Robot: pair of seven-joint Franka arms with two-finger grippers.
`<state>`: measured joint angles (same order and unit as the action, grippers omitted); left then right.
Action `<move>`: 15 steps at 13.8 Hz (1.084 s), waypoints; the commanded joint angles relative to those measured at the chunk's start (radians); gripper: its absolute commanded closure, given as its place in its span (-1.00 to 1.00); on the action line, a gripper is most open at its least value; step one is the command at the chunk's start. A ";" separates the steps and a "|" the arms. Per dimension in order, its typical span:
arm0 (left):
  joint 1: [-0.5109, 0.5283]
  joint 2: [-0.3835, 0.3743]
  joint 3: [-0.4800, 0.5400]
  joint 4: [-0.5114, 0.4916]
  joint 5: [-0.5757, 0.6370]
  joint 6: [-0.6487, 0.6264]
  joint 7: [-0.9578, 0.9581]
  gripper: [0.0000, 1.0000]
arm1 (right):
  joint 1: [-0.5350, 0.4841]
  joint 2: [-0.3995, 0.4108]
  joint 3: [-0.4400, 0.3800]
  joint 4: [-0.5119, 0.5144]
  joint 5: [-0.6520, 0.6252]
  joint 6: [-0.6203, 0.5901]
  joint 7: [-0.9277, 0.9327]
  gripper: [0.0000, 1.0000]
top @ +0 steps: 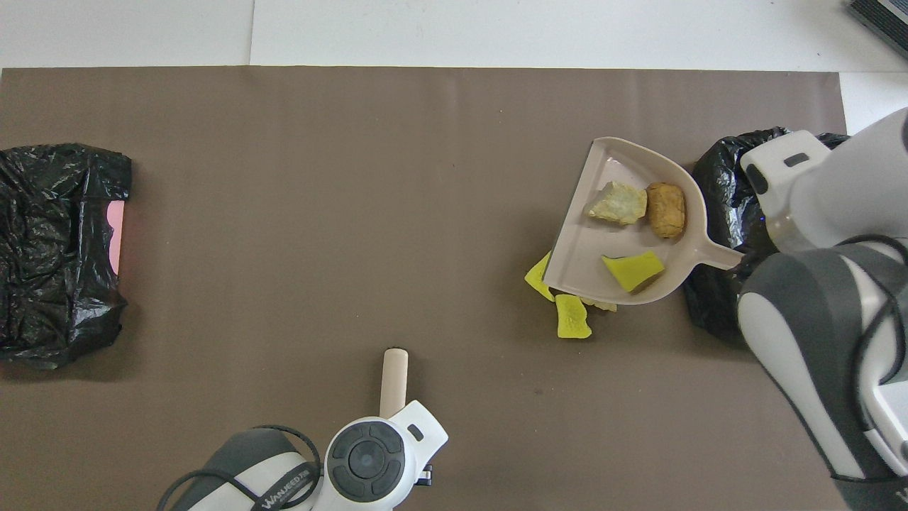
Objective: Sweep and dump trash in bin
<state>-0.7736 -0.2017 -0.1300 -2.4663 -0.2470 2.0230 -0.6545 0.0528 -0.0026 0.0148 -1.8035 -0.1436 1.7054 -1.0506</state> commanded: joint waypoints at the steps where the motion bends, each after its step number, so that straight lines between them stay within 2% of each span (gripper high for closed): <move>1: -0.088 -0.061 0.016 -0.077 -0.060 0.084 -0.088 1.00 | -0.178 -0.005 0.011 -0.004 -0.004 0.016 -0.208 1.00; 2: -0.134 -0.061 0.016 -0.098 -0.061 0.118 -0.121 1.00 | -0.239 -0.004 0.011 -0.004 -0.004 0.034 -0.283 1.00; 4: -0.145 -0.062 0.016 -0.109 -0.072 0.147 -0.155 1.00 | -0.336 0.004 0.010 -0.005 -0.026 0.130 -0.383 1.00; 7: -0.165 -0.048 0.018 -0.111 -0.098 0.166 -0.166 1.00 | -0.447 0.081 0.007 0.012 -0.134 0.276 -0.517 1.00; 8: -0.164 -0.045 0.018 -0.109 -0.098 0.181 -0.163 0.92 | -0.453 0.099 0.007 0.010 -0.160 0.293 -0.535 1.00; 9: -0.164 -0.044 0.020 -0.108 -0.098 0.187 -0.157 0.69 | -0.438 0.110 0.007 0.009 -0.241 0.312 -0.536 1.00; 10: -0.161 -0.038 0.021 -0.105 -0.098 0.187 -0.156 -0.05 | -0.424 0.113 0.011 0.010 -0.345 0.316 -0.533 1.00; 11: -0.151 -0.028 0.023 -0.099 -0.098 0.187 -0.152 -0.93 | -0.410 0.116 0.016 0.010 -0.413 0.319 -0.536 1.00; 12: -0.151 -0.022 0.024 -0.089 -0.098 0.183 -0.140 -1.00 | -0.398 0.119 0.020 0.012 -0.463 0.322 -0.543 1.00; 15: -0.086 0.041 0.026 0.013 -0.080 0.151 -0.050 -1.00 | -0.358 0.119 0.022 0.009 -0.586 0.370 -0.630 1.00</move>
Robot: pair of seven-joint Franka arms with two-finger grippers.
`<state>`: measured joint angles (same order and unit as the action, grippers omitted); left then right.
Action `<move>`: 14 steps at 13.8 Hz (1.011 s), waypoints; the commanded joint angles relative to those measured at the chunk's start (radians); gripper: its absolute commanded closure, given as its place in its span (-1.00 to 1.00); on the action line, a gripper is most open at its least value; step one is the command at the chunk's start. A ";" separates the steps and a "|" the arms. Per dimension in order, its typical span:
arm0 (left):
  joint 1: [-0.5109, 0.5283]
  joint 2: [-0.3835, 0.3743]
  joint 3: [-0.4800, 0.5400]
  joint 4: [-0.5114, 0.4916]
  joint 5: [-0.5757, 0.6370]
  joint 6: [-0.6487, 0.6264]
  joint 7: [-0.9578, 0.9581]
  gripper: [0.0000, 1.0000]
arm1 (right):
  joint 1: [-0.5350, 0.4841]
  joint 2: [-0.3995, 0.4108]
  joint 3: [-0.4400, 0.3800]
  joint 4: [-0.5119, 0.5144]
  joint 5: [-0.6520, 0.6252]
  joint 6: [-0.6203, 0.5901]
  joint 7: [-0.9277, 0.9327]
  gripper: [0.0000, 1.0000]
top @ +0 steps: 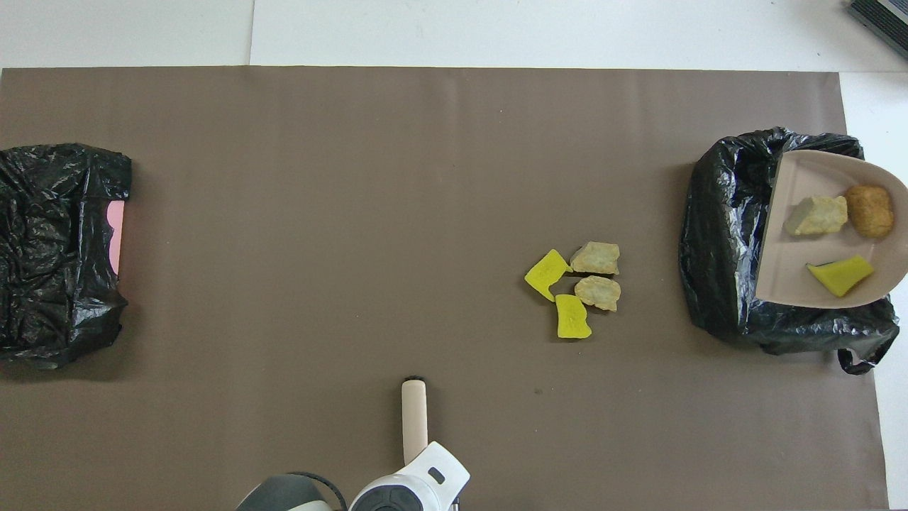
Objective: Sweep and dump trash in bin
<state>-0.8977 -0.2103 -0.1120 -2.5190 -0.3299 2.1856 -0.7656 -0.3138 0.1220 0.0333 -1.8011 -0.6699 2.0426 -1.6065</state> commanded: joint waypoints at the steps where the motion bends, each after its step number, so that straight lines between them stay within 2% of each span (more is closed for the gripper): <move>1: 0.072 0.052 0.009 0.112 0.027 -0.030 0.095 -1.00 | 0.018 -0.004 0.004 0.008 -0.109 0.047 -0.102 1.00; 4: 0.206 0.097 0.008 0.311 0.208 -0.157 0.222 -1.00 | 0.053 -0.005 0.004 0.000 -0.236 0.065 -0.111 1.00; 5: 0.259 0.115 0.009 0.388 0.230 -0.191 0.264 -1.00 | 0.065 -0.011 0.004 -0.006 -0.264 0.083 -0.113 1.00; 8: 0.426 0.141 0.009 0.593 0.236 -0.259 0.469 -1.00 | 0.085 -0.016 0.004 -0.007 -0.345 0.082 -0.107 1.00; 11: 0.564 0.201 0.009 0.817 0.242 -0.416 0.623 -1.00 | 0.108 -0.050 0.004 -0.011 -0.430 0.074 -0.107 1.00; 14: 0.657 0.187 0.011 0.905 0.365 -0.475 0.661 -1.00 | 0.110 -0.096 0.004 -0.030 -0.479 0.067 -0.108 1.00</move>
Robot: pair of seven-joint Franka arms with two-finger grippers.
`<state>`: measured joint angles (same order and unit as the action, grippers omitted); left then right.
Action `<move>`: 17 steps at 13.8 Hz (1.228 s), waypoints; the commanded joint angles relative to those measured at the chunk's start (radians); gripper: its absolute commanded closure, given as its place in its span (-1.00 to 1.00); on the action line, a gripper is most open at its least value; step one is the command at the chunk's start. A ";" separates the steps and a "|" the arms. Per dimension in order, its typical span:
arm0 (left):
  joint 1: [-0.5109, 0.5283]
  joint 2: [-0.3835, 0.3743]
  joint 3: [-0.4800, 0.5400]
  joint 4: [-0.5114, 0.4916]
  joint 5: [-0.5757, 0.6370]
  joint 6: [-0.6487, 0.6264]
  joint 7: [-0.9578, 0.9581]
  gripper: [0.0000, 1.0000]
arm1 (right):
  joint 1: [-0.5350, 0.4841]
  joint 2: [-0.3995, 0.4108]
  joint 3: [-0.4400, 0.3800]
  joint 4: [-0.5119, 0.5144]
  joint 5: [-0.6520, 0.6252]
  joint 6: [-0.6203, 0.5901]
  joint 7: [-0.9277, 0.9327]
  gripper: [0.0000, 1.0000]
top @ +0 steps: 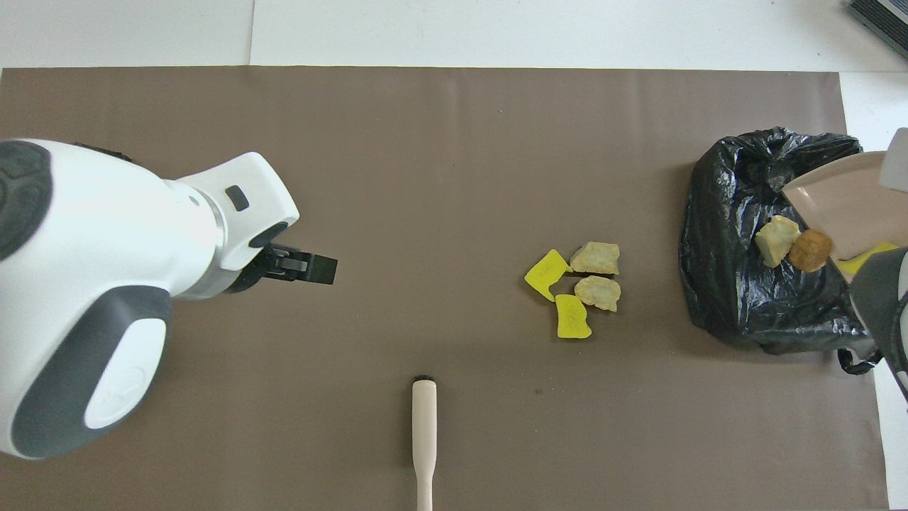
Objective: Sweep and dump trash in bin
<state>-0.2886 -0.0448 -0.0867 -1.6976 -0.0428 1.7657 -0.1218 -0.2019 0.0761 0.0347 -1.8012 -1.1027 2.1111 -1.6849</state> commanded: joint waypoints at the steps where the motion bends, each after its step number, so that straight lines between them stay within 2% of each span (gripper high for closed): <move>1: 0.069 0.014 -0.005 0.101 0.092 -0.083 0.042 -1.00 | -0.002 -0.062 0.002 -0.033 -0.048 -0.008 -0.033 1.00; 4: 0.149 0.023 -0.005 0.209 0.086 -0.190 0.120 -1.00 | -0.001 -0.076 0.004 -0.055 -0.049 -0.005 -0.022 1.00; 5: 0.175 0.023 -0.005 0.219 0.083 -0.212 0.135 -1.00 | 0.021 -0.076 0.004 -0.055 -0.068 -0.002 -0.019 1.00; 8: 0.219 0.003 0.001 0.207 0.070 -0.227 0.241 -1.00 | 0.073 -0.105 0.004 -0.093 -0.138 -0.014 0.043 1.00; 12: 0.246 -0.003 0.002 0.200 0.072 -0.222 0.244 -1.00 | 0.078 -0.116 0.005 -0.087 -0.140 -0.034 0.083 1.00; 13: 0.250 -0.003 0.002 0.200 0.070 -0.216 0.246 -1.00 | 0.087 -0.114 0.011 -0.066 -0.128 -0.046 0.094 1.00; 16: 0.259 0.000 0.009 0.211 0.072 -0.216 0.243 -1.00 | 0.101 -0.114 0.062 -0.001 0.044 -0.167 0.146 1.00; 17: 0.259 0.002 0.009 0.213 0.070 -0.219 0.240 -1.00 | 0.114 -0.113 0.076 0.008 0.061 -0.199 0.201 1.00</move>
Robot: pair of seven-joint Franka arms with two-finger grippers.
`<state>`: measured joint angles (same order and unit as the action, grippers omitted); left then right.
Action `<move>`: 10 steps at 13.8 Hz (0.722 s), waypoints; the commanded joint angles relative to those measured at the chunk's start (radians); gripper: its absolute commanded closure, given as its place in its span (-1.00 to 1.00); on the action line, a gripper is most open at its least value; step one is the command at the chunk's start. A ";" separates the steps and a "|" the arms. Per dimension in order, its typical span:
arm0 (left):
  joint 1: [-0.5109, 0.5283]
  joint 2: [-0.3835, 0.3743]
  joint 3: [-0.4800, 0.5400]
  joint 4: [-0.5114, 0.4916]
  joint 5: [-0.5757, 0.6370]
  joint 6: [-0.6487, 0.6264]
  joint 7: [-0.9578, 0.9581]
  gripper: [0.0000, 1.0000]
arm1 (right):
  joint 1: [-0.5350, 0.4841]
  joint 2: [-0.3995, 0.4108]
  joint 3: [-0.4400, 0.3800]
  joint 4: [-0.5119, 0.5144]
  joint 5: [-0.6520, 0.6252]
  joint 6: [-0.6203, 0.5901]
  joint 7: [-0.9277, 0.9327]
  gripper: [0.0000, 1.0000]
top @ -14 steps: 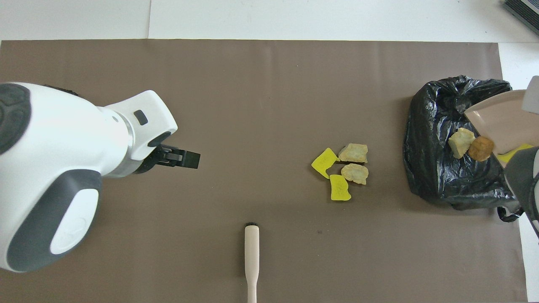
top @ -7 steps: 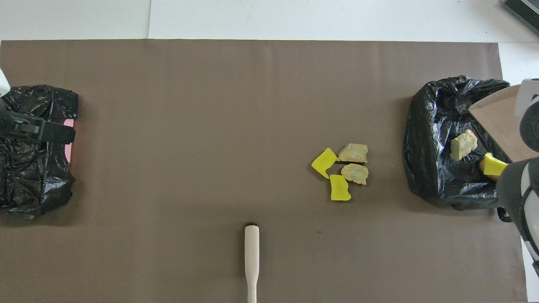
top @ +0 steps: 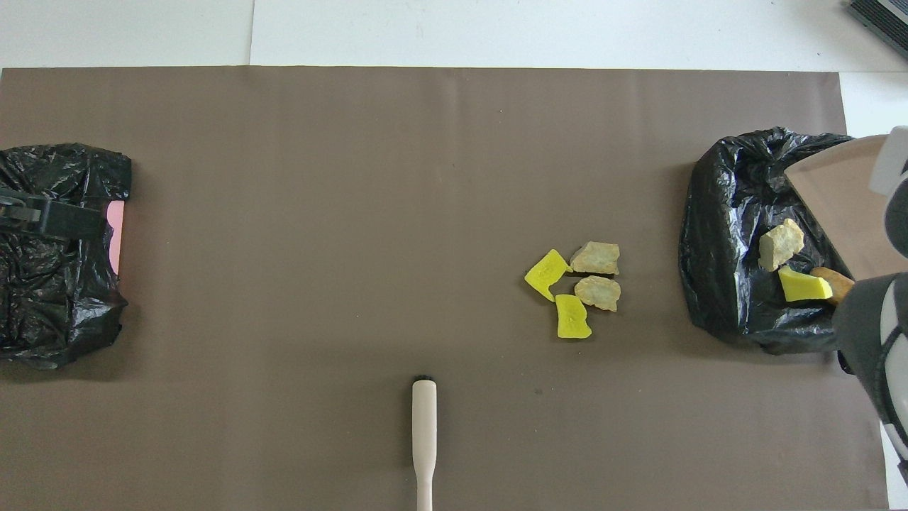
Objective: Sweep and dump trash in bin
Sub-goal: 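Bring the empty dustpan back beside the remaining sponges with the right gripper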
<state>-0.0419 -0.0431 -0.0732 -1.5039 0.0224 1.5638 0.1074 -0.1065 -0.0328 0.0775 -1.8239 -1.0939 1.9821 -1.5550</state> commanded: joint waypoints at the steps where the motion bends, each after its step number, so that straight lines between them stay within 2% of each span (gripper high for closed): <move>1: 0.013 0.002 -0.005 0.019 0.005 -0.022 0.011 -1.00 | 0.034 -0.004 0.048 0.035 0.069 -0.100 0.138 1.00; 5: -0.002 0.002 0.018 0.025 0.004 -0.045 0.012 -1.00 | 0.120 0.011 0.085 0.103 0.290 -0.258 0.381 1.00; 7: -0.082 0.006 0.110 0.043 0.002 -0.067 0.014 -1.00 | 0.156 0.011 0.085 0.103 0.441 -0.287 0.571 1.00; 9: -0.089 0.009 0.118 0.048 -0.001 -0.065 0.014 -1.00 | 0.156 0.026 0.084 0.103 0.650 -0.284 0.785 1.00; 10: -0.082 0.009 0.118 0.047 -0.018 -0.068 0.012 -1.00 | 0.183 0.045 0.087 0.104 0.681 -0.286 0.902 1.00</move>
<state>-0.1012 -0.0429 0.0211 -1.4848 0.0181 1.5274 0.1136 0.0609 -0.0237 0.1624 -1.7447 -0.4989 1.7090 -0.8238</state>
